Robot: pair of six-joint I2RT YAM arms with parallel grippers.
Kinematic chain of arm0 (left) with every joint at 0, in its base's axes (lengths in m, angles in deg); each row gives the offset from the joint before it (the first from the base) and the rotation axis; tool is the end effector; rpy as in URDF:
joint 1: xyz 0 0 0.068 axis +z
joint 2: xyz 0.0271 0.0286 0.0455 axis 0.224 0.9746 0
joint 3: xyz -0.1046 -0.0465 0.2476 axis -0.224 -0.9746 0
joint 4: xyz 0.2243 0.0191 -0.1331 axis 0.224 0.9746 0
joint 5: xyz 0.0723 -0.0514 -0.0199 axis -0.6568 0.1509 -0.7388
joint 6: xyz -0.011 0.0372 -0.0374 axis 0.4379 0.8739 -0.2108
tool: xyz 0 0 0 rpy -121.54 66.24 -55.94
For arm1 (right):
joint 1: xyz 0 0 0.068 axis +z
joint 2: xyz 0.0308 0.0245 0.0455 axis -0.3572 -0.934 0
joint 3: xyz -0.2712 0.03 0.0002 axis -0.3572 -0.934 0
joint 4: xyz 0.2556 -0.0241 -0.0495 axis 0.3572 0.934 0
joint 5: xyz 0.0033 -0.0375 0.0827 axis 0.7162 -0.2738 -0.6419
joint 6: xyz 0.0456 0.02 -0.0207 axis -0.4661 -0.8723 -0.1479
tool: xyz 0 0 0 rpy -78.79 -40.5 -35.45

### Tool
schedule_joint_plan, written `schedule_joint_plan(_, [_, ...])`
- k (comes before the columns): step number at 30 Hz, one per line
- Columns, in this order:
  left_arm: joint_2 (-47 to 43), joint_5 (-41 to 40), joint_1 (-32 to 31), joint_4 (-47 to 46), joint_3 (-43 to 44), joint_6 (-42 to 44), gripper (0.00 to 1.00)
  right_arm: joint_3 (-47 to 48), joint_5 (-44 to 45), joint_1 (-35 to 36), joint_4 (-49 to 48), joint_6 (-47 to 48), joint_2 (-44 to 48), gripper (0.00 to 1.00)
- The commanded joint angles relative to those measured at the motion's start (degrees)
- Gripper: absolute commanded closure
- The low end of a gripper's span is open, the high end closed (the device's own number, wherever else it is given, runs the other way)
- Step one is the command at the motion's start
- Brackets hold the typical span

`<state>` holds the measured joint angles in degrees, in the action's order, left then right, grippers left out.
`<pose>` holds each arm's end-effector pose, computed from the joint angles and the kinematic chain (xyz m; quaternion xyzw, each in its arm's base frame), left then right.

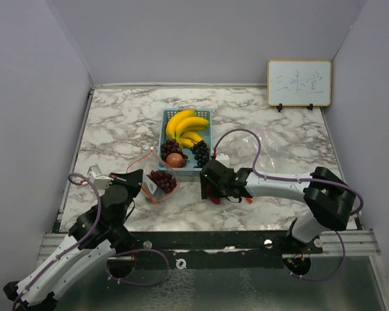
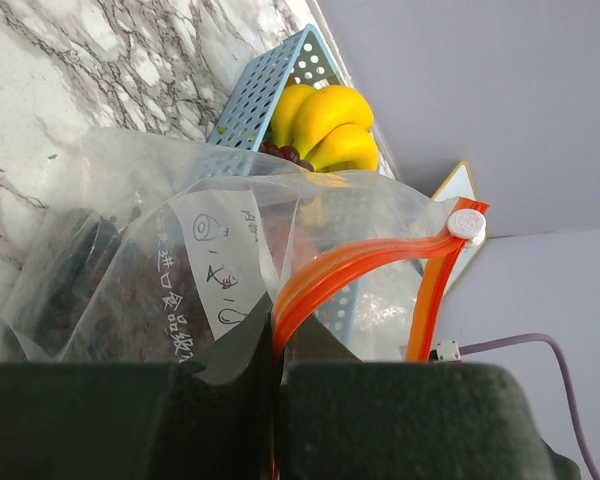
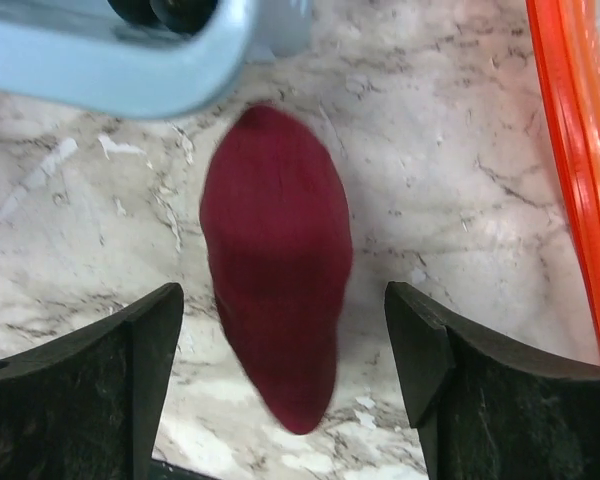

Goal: Place the food in the zip-top bag and seal the zipper
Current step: Pick up the fake vegetable at the center of the board.

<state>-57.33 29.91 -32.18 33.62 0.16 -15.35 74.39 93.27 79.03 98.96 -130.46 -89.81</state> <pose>0.0768 -0.0433 0.2475 -0.4078 0.6722 -0.3365 0.5183 0.1616 0.2429 0.1662 -0.0494 0.9664 0.1047 0.2293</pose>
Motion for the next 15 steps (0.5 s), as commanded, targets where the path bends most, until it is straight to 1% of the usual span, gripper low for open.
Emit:
schedule_joint_plan(1, [-2.45,-1.09,-0.09,2.3,0.43,-1.0,1.0,-0.47,4.97,0.07,-7.85,0.55,-1.77,0.2])
schedule_joint_plan(3, [-2.35,-0.95,-0.11,2.12,0.1,-1.03,1.0,-0.68,5.65,0.08,-10.11,1.76,-2.47,0.23])
schedule_joint_plan(5, [-1.92,-0.8,-0.05,2.04,0.03,-1.01,1.0,-0.29,6.25,0.08,-11.21,2.75,-3.83,0.33])
schedule_joint_plan(6, [-1.59,-0.71,-0.07,1.98,0.09,-0.96,1.0,0.16,6.26,0.08,-10.99,2.93,-4.43,0.42])
schedule_joint_plan(7, [-1.39,-0.61,-0.1,1.99,0.09,-0.99,1.0,0.65,6.15,0.03,-10.33,3.05,-4.73,0.55])
schedule_joint_plan(9, [-0.99,-0.35,-0.06,1.85,0.01,-0.95,1.0,1.58,5.98,0.08,-8.06,3.09,-4.25,0.77])
schedule_joint_plan(10, [-0.96,-0.26,-0.05,1.74,-0.13,-1.04,1.0,2.12,5.97,0.2,-6.7,3.35,-3.1,0.84])
schedule_joint_plan(11, [-0.89,-0.22,-0.1,1.62,-0.3,-1.2,1.0,2.56,5.84,0.56,-5.32,3.97,-1.59,0.88])
schedule_joint_plan(12, [-0.92,-0.3,-0.07,1.53,-0.38,-1.2,1.0,3.08,5.64,1.05,-4.3,4.85,0.66,0.9])
schedule_joint_plan(15, [-0.79,-0.43,-0.12,1.16,-0.42,-1.06,1.0,5.86,2.62,3.4,-3.59,10.33,7.8,0.92])
